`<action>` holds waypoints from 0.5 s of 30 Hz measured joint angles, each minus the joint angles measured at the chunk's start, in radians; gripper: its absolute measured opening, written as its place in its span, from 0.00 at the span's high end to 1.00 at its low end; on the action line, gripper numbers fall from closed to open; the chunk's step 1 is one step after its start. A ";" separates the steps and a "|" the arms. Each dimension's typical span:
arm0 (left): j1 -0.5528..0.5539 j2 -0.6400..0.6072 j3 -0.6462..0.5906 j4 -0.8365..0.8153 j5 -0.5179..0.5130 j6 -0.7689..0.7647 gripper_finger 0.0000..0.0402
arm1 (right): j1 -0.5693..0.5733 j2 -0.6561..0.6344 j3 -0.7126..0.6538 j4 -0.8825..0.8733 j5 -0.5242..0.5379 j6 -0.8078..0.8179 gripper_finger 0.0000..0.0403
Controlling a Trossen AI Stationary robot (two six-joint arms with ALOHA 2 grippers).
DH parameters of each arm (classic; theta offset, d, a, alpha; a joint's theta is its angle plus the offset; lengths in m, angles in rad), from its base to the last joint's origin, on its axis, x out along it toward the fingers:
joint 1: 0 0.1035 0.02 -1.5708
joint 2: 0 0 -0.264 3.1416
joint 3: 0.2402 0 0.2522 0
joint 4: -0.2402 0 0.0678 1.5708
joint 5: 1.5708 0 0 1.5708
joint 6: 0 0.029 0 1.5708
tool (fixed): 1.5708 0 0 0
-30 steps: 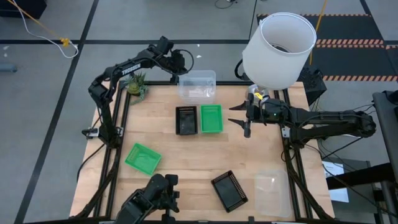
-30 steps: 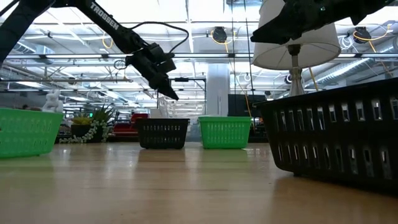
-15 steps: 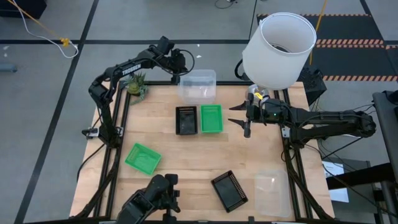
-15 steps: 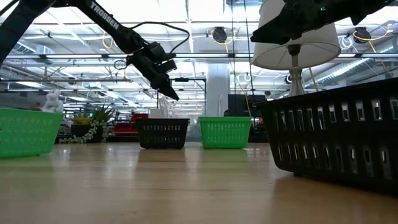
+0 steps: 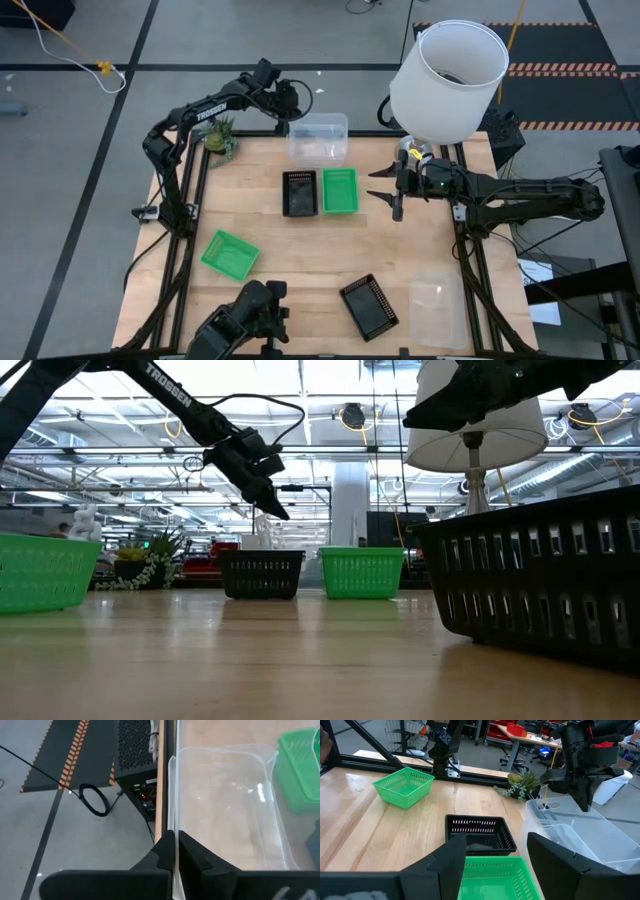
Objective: Stack baskets by color
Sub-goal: Stack the bottom left transparent bin on the top transparent bin
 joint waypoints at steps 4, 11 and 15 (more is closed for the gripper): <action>0.000 0.000 0.000 0.000 0.009 0.013 0.98 | 0.000 0.000 0.000 0.000 0.000 -0.005 0.49; 0.000 0.000 0.000 -0.007 0.027 0.021 0.96 | 0.000 0.000 0.000 0.000 0.000 -0.008 0.49; 0.000 0.000 0.000 -0.029 0.027 0.032 0.99 | 0.000 0.000 0.000 0.000 0.000 -0.008 0.49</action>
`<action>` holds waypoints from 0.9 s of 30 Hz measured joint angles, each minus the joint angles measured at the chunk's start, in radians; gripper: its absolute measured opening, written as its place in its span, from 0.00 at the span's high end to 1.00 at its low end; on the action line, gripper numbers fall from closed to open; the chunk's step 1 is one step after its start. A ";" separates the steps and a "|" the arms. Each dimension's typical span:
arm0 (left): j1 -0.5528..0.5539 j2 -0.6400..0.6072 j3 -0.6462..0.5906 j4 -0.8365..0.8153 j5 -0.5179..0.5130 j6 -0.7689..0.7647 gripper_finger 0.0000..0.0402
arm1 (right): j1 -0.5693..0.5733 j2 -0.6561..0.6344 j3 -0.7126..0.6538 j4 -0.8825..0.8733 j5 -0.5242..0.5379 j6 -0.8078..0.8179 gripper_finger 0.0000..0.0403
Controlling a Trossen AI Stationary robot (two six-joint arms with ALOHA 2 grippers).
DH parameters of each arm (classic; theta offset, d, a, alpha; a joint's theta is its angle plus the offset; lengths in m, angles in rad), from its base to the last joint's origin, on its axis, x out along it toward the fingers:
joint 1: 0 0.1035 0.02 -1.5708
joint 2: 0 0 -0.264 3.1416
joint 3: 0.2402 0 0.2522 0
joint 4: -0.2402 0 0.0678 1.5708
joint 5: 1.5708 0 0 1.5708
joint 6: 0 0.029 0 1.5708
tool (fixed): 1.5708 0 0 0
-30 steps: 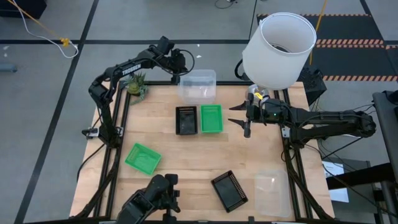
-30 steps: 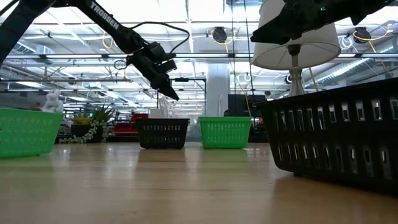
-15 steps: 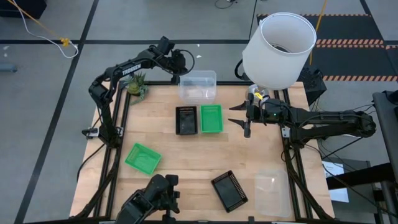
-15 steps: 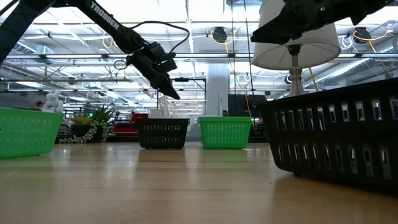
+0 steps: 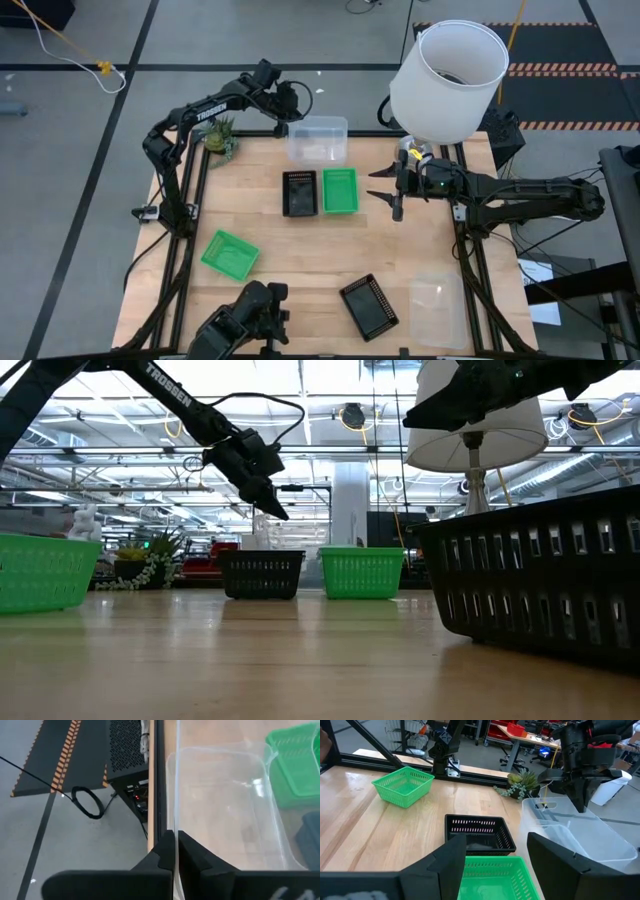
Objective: Stack baskets by color
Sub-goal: Stack the bottom left transparent bin on the top transparent bin
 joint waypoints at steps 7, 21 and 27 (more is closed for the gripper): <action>-0.001 0.000 0.000 0.010 -0.014 -0.038 0.88 | 0.000 0.000 0.000 0.000 0.000 -0.003 0.49; 0.000 -0.001 -0.001 0.013 -0.063 -0.045 0.97 | 0.000 0.000 0.000 0.000 0.000 -0.019 0.49; 0.018 -0.004 -0.002 0.037 -0.027 -0.100 0.99 | 0.000 0.000 0.000 0.000 0.000 -0.026 0.49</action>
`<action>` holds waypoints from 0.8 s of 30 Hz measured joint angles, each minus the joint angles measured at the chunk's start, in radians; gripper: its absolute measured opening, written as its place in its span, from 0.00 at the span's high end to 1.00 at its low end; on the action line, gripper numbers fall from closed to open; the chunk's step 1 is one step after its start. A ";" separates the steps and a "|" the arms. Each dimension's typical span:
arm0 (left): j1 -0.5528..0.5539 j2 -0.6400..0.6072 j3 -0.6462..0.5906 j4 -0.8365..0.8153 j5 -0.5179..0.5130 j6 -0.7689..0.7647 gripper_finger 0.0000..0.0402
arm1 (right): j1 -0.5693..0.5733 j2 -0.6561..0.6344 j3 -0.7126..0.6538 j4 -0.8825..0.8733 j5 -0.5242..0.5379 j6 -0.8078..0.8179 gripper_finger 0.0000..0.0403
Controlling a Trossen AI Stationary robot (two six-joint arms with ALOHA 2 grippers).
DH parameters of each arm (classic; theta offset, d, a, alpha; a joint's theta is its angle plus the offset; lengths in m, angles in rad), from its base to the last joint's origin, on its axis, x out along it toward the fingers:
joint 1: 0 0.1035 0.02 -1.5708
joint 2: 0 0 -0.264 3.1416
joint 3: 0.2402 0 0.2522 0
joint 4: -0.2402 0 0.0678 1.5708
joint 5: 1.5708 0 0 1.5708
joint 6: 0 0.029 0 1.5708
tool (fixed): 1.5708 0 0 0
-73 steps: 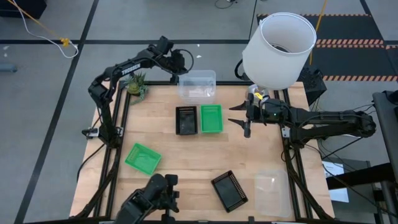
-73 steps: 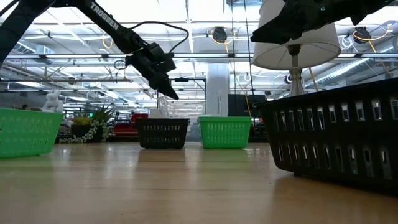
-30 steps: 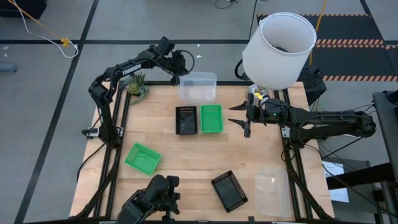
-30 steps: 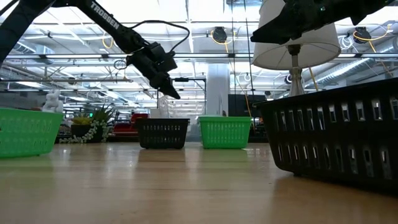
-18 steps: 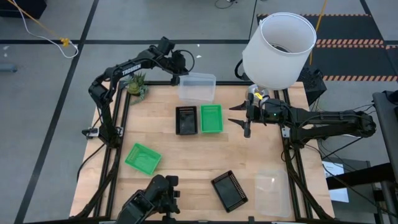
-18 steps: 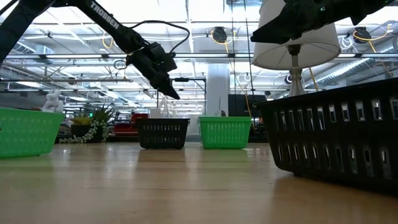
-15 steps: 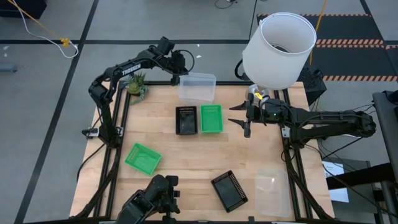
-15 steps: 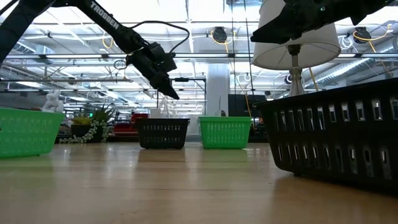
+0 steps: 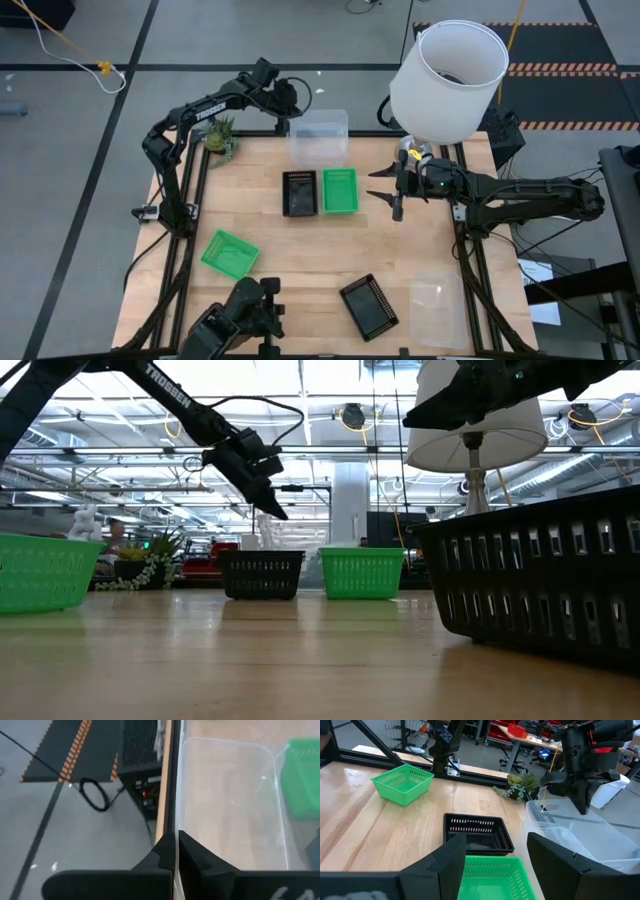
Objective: Stack baskets by color
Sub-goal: Stack the bottom left transparent bin on the top transparent bin
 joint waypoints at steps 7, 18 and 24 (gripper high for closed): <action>0.037 -0.014 0.055 -0.067 0.092 -0.031 0.99 | 0.000 0.000 0.000 0.000 0.000 0.000 0.49; 0.015 0.055 0.226 -0.231 0.139 0.003 0.99 | 0.000 0.000 0.000 0.008 0.000 -0.007 0.49; 0.015 0.123 0.242 -0.274 0.137 0.014 0.99 | 0.000 0.000 0.000 0.008 0.000 -0.006 0.49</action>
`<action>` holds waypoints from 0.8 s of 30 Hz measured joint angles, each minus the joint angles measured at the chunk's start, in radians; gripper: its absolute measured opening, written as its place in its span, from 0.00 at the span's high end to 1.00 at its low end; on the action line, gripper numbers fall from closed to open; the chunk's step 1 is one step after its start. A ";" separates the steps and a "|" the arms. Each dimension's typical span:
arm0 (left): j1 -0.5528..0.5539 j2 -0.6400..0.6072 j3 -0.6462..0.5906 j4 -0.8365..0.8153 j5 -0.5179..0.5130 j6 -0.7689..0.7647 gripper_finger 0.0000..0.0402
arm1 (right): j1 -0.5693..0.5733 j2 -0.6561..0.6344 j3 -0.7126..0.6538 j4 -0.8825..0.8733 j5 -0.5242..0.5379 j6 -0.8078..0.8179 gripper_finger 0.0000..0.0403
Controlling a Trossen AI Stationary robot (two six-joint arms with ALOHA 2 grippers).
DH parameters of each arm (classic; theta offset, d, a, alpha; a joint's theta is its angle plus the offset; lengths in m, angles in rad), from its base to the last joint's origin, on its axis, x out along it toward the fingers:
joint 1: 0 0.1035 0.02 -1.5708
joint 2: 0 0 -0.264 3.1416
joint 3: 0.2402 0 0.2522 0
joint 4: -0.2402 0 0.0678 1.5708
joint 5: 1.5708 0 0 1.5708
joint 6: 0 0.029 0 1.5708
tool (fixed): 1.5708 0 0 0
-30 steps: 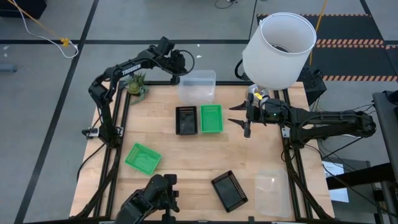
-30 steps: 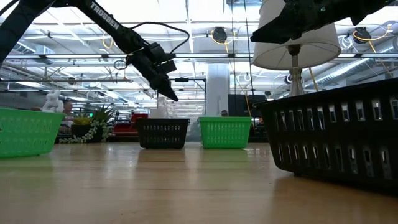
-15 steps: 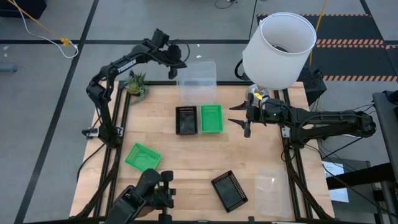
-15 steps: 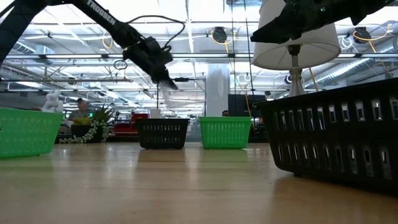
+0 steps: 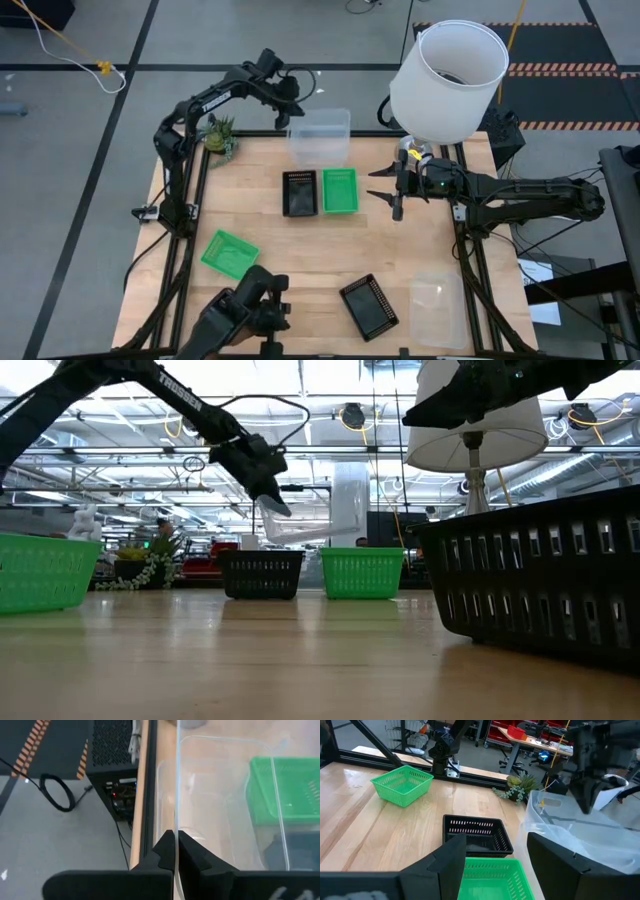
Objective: Stack baskets by color
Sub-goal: Stack the bottom left transparent bin on the top transparent bin
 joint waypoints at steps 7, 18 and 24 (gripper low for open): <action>0.001 0.047 0.000 -0.008 -0.019 0.011 0.98 | 0.000 0.000 0.000 -0.001 0.000 -0.002 0.49; 0.002 0.047 0.000 -0.028 -0.066 0.024 0.98 | 0.000 0.000 0.000 -0.001 0.000 -0.008 0.49; 0.002 0.046 0.000 -0.053 -0.116 0.034 0.96 | 0.000 0.000 0.000 -0.001 0.000 -0.010 0.49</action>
